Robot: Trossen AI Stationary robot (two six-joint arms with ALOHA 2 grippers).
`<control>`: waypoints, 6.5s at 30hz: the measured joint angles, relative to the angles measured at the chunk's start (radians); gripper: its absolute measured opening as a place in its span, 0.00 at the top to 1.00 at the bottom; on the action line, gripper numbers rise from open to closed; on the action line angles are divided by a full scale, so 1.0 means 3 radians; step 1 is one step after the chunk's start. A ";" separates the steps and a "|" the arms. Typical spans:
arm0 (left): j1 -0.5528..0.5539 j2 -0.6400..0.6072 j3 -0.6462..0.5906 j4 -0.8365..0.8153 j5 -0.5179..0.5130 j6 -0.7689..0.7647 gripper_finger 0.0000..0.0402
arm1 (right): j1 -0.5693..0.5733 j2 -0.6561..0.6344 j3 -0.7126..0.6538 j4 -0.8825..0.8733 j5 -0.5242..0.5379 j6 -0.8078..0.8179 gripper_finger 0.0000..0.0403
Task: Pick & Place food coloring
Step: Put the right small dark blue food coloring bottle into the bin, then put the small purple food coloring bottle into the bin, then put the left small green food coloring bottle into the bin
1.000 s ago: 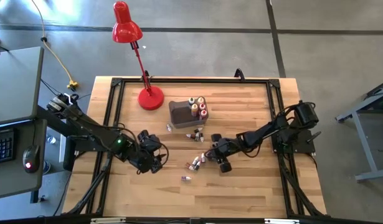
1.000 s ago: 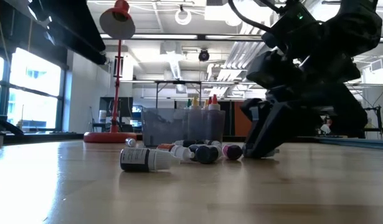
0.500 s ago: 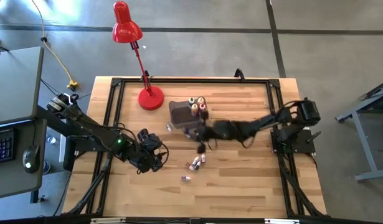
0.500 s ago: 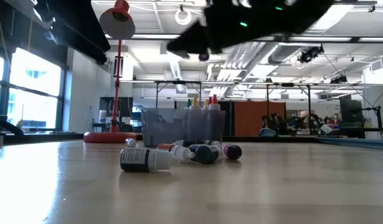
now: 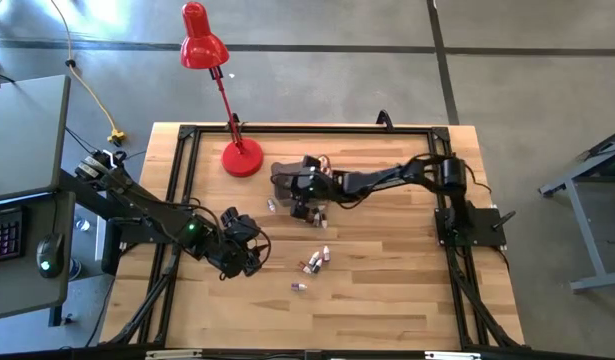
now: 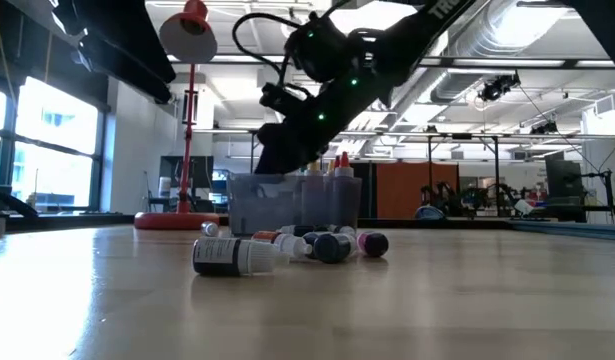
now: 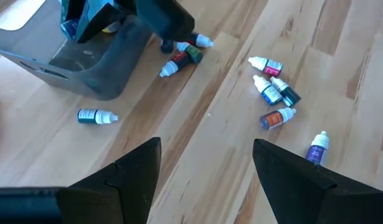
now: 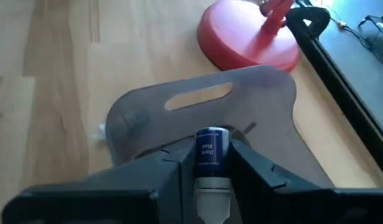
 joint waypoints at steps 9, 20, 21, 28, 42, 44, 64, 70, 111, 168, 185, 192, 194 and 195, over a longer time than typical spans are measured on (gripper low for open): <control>0.0001 0.0000 0.0003 -0.0016 0.0168 0.0061 0.38 | 0.0045 -0.0002 0.0256 -0.0414 -0.0012 0.0016 0.71; 0.0033 0.0264 0.0005 -0.0295 0.0420 0.0088 0.38 | 0.0446 -0.0173 0.1387 -0.2748 0.0512 -0.0285 0.71; 0.0031 0.0332 0.0005 -0.0310 0.0463 0.0054 0.38 | 0.0500 -0.0214 0.1513 -0.3048 0.0630 -0.0249 0.71; 0.0023 0.0799 0.0005 -0.0261 0.0919 -0.0216 0.38 | 0.0910 -0.0744 0.1995 -0.4695 0.1551 0.0644 0.71; 0.0254 0.1451 0.0102 0.1725 0.1837 0.1264 0.38 | 0.1752 -0.2310 -0.0518 -0.3013 0.1607 0.2120 0.71; 0.0253 0.1460 0.0125 0.1929 0.1852 0.1466 0.38 | 0.1862 -0.2411 -0.0939 -0.2441 0.1575 0.2080 0.71; 0.0280 0.2027 0.0132 0.2474 0.1582 0.1226 0.38 | 0.2101 -0.2584 -0.1818 -0.0796 0.1628 0.1159 0.71; 0.0284 0.2017 0.0127 0.2428 0.1523 0.1142 0.48 | 0.2107 -0.2588 -0.1817 -0.0749 0.1576 0.1158 0.71; 0.2945 0.1437 0.0765 0.0752 0.1802 0.2197 0.79 | 0.2107 -0.2589 -0.1817 -0.0813 0.1569 0.1139 0.71; 0.1595 0.0006 -0.1090 0.1222 0.0758 0.2128 0.59 | 0.2097 -0.2590 -0.1817 -0.0809 0.1565 0.1157 0.71; 0.2168 0.0416 -0.1089 0.1774 0.1552 0.3621 0.59 | 0.2097 -0.2590 -0.1817 -0.0787 0.1560 0.1156 0.71; 0.2162 0.0624 -0.1079 0.1834 0.1459 0.3902 0.59 | 0.2097 -0.2590 -0.1818 -0.0758 0.1559 0.1153 0.71; 0.2163 0.0666 -0.1078 0.1877 0.1444 0.3932 0.59 | 0.2097 -0.2590 -0.1818 -0.0762 0.1559 0.1153 0.71; 0.2163 0.0693 -0.1084 0.1871 0.1480 0.3929 0.59 | 0.2097 -0.2590 -0.1817 -0.0762 0.1560 0.1153 0.71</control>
